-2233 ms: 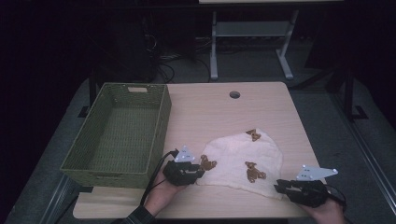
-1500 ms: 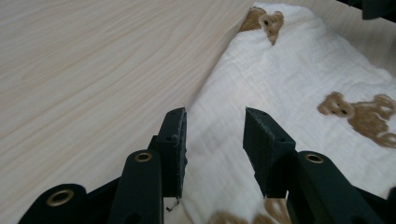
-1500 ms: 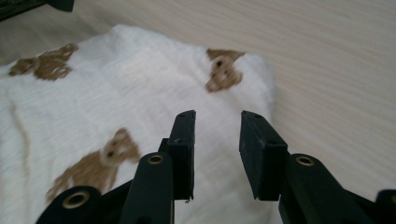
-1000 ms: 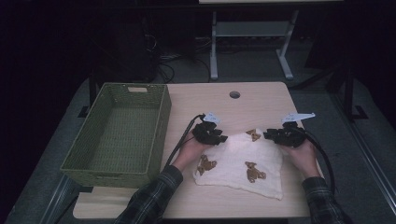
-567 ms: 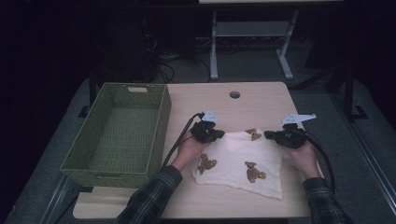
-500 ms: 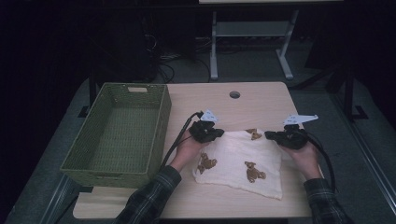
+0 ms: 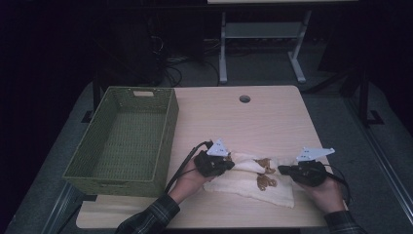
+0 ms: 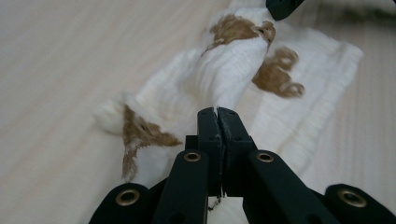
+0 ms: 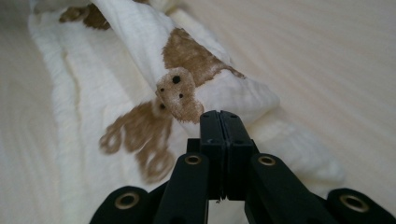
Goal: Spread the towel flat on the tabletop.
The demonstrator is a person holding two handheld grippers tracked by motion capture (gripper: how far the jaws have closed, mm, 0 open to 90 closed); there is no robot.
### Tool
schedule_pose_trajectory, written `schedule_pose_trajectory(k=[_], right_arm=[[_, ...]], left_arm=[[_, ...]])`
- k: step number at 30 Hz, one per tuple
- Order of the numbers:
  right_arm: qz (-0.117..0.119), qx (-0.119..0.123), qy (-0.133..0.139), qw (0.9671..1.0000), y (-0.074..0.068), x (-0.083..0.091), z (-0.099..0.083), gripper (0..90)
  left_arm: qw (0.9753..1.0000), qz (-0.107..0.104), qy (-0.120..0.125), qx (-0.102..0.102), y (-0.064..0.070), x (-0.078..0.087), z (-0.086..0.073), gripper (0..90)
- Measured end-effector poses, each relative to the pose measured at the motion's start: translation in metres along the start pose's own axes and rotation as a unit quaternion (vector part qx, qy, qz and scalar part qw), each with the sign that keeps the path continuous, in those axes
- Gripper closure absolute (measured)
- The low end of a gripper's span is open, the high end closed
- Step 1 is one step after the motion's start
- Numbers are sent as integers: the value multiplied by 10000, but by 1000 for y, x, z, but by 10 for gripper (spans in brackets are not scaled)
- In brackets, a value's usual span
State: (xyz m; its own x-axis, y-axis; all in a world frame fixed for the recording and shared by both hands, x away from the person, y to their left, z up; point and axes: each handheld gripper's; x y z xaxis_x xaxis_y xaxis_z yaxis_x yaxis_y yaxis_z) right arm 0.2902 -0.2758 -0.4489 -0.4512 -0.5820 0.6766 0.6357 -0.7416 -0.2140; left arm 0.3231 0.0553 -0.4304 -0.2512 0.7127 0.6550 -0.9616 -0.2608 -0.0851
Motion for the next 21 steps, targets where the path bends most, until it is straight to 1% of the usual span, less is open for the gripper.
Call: schedule_pose_trajectory(k=[1, 4, 5, 6, 7, 8, 9, 10, 11, 12, 13, 14, 16, 17, 18, 19, 21], right_arm=[[19, -23, -38, 10000, -2, 1, -4, 886], [40, -72, -229, 9997, -8, 0, -15, 886], [40, -72, -229, 9997, -8, 0, -15, 886], [20, -66, -292, 9995, -9, -1, -18, 885], [15, -94, -333, 9994, -10, -1, -20, 885], [36, -95, -348, 9993, -10, -1, -21, 884], [50, -129, -345, 9993, -9, -1, -22, 878], [50, -129, -345, 9993, -9, -1, -22, 878], [82, -131, -297, 9994, -7, 1, -22, 827], [91, -135, -265, 9995, -6, 2, -21, 808], [91, -174, -238, 9995, -6, 3, -20, 789], [91, -174, -238, 9995, -6, 3, -20, 789], [55, -162, -124, 9998, -4, 7, -18, 738], [38, -206, -48, 9998, -3, 10, -17, 725], [11, -167, 26, 9999, -1, 11, -16, 705], [-45, -248, 85, 9996, 0, 14, -15, 696], [-158, -253, 198, 9994, 5, 18, -13, 684]], left_arm=[[9999, -137, -69, 56, 7, -3, -6, 880], [9992, -276, -266, 68, 13, -11, -12, 868], [9992, -276, -266, 68, 13, -11, -12, 845], [9992, -271, -300, 71, 13, -12, -13, 845], [9992, -239, -309, 46, 12, -12, -12, 795], [9995, -181, -261, 61, 10, -10, -11, 749], [9998, -21, -125, 122, 5, -6, -6, 704], [9998, -21, -125, 122, 5, -6, -6, 691], [9998, 133, -59, 150, -3, -1, -1, 686], [9998, 133, -59, 150, -3, -1, -1, 680], [9995, 275, -41, 167, -13, 1, 4, 673], [9995, 275, -41, 167, -13, 1, 4, 666], [9987, 399, -55, 296, -25, 0, 7, 653], [9986, 424, -57, 323, -29, 0, 7, 647], [9982, 492, -60, 332, -34, -1, 8, 647], [9978, 528, -76, 406, -39, -3, 7, 638], [9971, 548, -118, 512, -47, -8, 6, 627]])
Point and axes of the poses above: each handheld gripper's, and its own axes: x roughly backward along the jaws, z roughly out of its top, y roughly to its right, and after that the axes turned 10 degrees about -x, right-handed
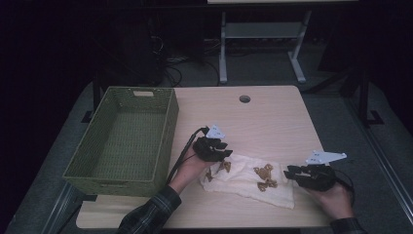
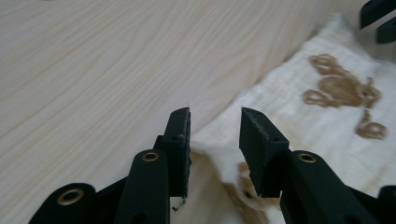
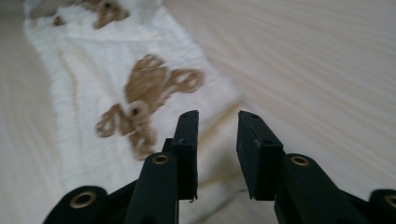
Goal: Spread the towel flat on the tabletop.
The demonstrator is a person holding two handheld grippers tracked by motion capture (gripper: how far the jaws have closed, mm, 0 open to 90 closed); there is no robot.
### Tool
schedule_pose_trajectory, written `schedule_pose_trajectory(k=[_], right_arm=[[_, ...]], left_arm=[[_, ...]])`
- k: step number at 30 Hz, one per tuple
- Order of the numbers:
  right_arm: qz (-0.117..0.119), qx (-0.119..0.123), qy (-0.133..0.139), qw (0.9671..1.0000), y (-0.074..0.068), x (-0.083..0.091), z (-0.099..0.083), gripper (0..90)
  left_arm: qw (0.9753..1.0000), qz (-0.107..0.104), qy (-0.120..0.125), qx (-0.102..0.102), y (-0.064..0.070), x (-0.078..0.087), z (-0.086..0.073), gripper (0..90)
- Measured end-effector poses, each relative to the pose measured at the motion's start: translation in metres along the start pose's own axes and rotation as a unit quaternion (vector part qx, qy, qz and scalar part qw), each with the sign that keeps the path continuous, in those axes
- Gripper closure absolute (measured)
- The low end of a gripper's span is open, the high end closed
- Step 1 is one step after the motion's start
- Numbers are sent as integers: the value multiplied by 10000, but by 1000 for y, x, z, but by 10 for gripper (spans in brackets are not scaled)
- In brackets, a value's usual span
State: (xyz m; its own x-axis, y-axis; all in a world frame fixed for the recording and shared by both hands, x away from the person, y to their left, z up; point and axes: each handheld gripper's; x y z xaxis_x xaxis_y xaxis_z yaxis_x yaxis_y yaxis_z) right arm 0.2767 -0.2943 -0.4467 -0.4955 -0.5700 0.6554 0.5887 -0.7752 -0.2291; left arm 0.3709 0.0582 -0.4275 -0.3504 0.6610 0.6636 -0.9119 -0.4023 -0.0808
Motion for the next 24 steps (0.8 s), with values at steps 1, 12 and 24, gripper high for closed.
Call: schedule_pose_trajectory(k=[1, 12, 24], right_arm=[[-69, -45, 43, 10000, 3, 2, 1, 684], [-348, -140, 134, 9992, 18, 6, -3, 683], [-504, -284, 269, 9980, 28, 8, 0, 657]], left_arm=[[10000, -2, -66, 36, -3, -3, -1, 617], [9990, -40, -449, 80, -7, -34, -15, 561], [9992, -16, -403, -59, -7, -35, -16, 845]])
Point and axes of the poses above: each handheld gripper's, and its own axes: x roughly backward along the jaws, z roughly out of its top, y roughly to its right, and after that the axes turned 10 degrees about -x, right-handed
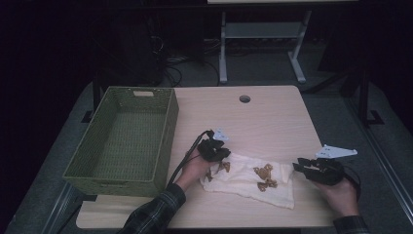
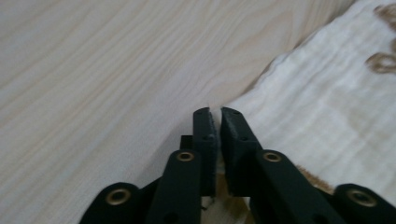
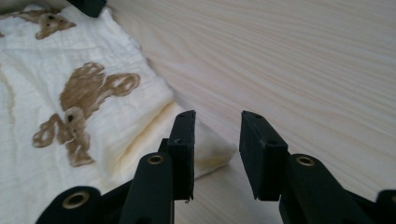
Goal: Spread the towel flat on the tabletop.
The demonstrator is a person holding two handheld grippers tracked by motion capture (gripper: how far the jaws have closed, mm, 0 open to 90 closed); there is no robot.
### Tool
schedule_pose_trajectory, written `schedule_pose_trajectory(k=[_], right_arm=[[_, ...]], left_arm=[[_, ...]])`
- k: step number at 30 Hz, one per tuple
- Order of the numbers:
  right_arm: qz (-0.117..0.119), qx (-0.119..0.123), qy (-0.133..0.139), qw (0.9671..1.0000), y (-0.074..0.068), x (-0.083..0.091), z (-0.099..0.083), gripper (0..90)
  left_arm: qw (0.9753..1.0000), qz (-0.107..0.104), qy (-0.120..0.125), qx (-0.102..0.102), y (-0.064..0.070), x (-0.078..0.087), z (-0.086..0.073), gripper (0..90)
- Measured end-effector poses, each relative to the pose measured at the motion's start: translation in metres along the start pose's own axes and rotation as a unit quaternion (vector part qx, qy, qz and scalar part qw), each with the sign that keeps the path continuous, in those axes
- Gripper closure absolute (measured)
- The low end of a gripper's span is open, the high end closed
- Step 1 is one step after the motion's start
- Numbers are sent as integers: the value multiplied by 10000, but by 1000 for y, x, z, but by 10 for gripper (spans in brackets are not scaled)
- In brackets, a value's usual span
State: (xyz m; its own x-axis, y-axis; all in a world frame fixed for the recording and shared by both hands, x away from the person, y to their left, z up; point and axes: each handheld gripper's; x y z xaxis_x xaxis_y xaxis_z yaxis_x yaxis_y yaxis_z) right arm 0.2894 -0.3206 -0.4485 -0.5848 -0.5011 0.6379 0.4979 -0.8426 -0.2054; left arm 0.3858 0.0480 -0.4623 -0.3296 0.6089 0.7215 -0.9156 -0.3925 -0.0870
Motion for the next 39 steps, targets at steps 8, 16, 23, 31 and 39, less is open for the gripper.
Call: schedule_pose_trajectory(k=[8, 16, 23, 31, 39], right_arm=[[14, -189, 81, 9998, 16, -3, 4, 660], [97, -217, 48, 9997, 16, -8, 8, 648], [216, -223, 45, 9995, 16, -16, 14, 648], [471, -259, 63, 9985, 15, -40, 36, 649], [953, 12, -445, 9945, -6, -65, 33, 614]], left_arm=[[9984, 331, 457, 37, -6, 29, 8, 864], [9962, 627, 586, 150, -14, 56, 4, 864], [9951, 718, 630, 274, -17, 63, 3, 865], [9971, 540, 510, 163, -9, 55, 3, 864], [9973, 503, 491, 223, -9, 55, 1, 864]])
Point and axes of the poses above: each handheld gripper's, and its own axes: x roughly backward along the jaws, z roughly out of its top, y roughly to its right, and after that the axes turned 10 degrees about -x, right-handed
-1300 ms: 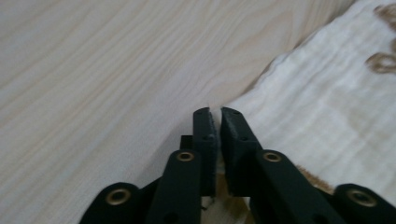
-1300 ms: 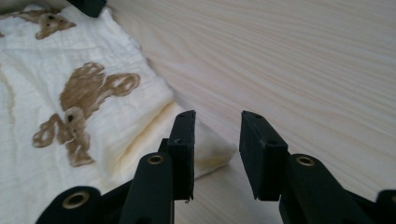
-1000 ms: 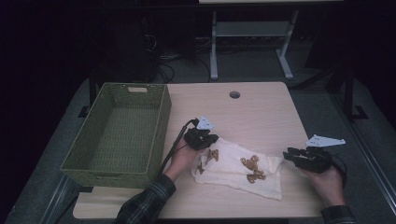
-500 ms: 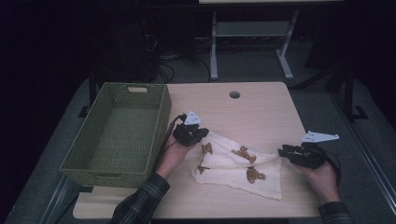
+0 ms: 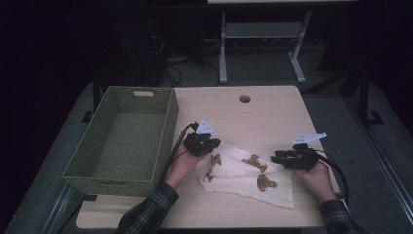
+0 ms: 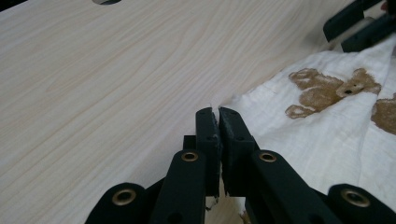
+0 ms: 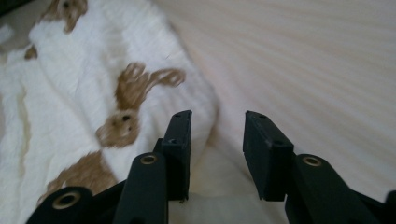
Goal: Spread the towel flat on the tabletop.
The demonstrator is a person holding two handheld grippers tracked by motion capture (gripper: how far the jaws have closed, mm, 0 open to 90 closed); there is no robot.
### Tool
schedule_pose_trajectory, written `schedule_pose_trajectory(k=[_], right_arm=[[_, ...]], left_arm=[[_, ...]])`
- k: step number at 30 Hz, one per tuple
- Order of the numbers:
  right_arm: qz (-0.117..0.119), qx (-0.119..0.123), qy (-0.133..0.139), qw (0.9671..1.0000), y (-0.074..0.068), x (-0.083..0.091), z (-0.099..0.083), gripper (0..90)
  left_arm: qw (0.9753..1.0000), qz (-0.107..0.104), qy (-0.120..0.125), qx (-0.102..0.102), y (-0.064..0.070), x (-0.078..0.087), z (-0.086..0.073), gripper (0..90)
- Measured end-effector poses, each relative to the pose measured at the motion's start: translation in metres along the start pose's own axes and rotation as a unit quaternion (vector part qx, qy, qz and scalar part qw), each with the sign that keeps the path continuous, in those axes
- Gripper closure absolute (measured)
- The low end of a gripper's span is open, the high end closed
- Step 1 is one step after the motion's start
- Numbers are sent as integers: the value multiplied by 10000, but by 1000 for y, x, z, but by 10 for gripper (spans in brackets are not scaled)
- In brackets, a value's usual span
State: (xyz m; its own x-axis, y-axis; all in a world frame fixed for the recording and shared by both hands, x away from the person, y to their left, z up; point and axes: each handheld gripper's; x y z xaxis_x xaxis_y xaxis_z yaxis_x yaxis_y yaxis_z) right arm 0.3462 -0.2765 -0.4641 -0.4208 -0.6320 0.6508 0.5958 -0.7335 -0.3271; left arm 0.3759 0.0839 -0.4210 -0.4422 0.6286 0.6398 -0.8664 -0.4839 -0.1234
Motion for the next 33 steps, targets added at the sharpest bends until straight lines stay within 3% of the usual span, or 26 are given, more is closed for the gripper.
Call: schedule_pose_trajectory(k=[1, 3, 5, 7, 13, 16, 18, 22, 24, 25, 28, 30, 33], right_arm=[[-17, 27, -85, 10000, -3, -1, -2, 599], [-179, 330, -279, 9989, -13, -4, -11, 569], [-226, 359, -325, 9986, -16, -4, -13, 565], [-312, 542, -260, 9977, -19, -1, -16, 559], [-46, 346, -55, 9994, -13, -1, -8, 650], [121, 324, -218, 9992, -12, -8, -6, 747], [157, 340, -278, 9989, -12, -11, -6, 861], [170, 379, -100, 9991, -15, -2, -4, 885], [226, 432, 104, 9988, -20, 8, -3, 884], [255, 529, 280, 9979, -29, 21, -4, 883], [266, 604, 372, 9971, -38, 30, -7, 880], [381, 742, 365, 9958, -55, 38, -15, 878], [465, 820, 233, 9953, -65, 36, -23, 878]], left_arm=[[10000, 6, 18, -3, 0, 0, 0, 864], [10000, 2, 19, -13, 1, 1, 0, 864], [10000, 4, 6, -10, 0, 1, -1, 864], [10000, -8, -3, 15, 1, 1, -1, 865], [10000, -44, -26, 5, 2, -1, -1, 865], [10000, -56, -23, 17, 2, -1, -2, 865], [10000, -62, -24, 35, 2, -2, -2, 865], [10000, -76, -18, 12, 2, -1, -1, 865], [10000, -84, -33, 1, 2, 0, -1, 864], [10000, -85, -40, 3, 2, 0, -1, 865], [10000, -84, -7, 17, 2, 0, -1, 865], [10000, -92, -11, 21, 3, 0, -1, 865], [9999, -101, -12, 16, 3, 1, -1, 865]])
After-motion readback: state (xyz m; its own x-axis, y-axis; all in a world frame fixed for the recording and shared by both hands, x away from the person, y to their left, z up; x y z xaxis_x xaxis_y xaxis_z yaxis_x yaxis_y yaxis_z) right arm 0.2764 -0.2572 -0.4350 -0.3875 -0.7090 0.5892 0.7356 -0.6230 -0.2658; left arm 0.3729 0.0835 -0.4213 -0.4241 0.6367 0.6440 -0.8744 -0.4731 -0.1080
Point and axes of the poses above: each handheld gripper's, and its own axes: x roughly backward along the jaws, z roughly out of its top, y roughly to its right, and after that the axes turned 10 degrees about -x, right-handed
